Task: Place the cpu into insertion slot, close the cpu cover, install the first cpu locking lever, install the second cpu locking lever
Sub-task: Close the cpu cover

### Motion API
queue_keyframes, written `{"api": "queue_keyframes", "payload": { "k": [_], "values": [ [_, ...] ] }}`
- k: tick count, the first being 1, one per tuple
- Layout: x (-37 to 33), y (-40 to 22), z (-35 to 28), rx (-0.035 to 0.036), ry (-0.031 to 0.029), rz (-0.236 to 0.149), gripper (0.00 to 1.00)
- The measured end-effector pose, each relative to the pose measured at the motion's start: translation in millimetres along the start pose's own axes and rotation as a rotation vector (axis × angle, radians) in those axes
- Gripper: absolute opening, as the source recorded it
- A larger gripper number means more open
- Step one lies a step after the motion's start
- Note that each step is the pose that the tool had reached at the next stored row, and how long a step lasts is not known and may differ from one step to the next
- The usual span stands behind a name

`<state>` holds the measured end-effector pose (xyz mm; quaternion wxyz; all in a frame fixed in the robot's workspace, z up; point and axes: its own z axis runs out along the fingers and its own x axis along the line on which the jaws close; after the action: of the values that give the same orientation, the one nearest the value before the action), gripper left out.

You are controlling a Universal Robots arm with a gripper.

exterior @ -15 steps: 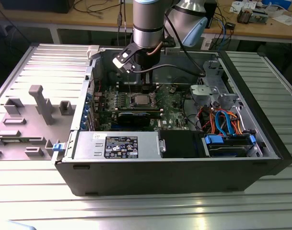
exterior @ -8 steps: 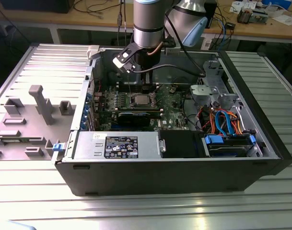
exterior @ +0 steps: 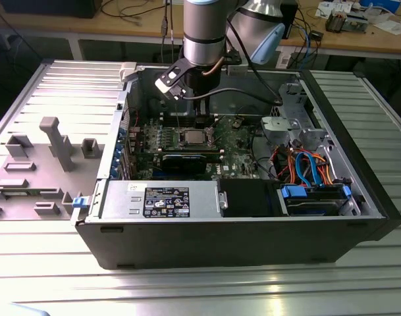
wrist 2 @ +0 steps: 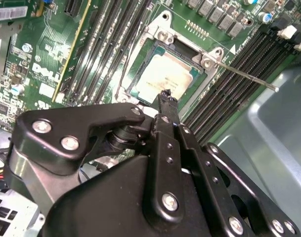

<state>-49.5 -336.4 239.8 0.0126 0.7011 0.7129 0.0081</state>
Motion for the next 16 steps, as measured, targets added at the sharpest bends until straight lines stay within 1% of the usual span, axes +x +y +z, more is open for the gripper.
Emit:
{"api": "queue_keyframes", "payload": {
  "k": [16],
  "values": [
    [-0.1, 0.4, -12.3, -0.0001, 0.0001, 0.0, 0.11]
  ]
}}
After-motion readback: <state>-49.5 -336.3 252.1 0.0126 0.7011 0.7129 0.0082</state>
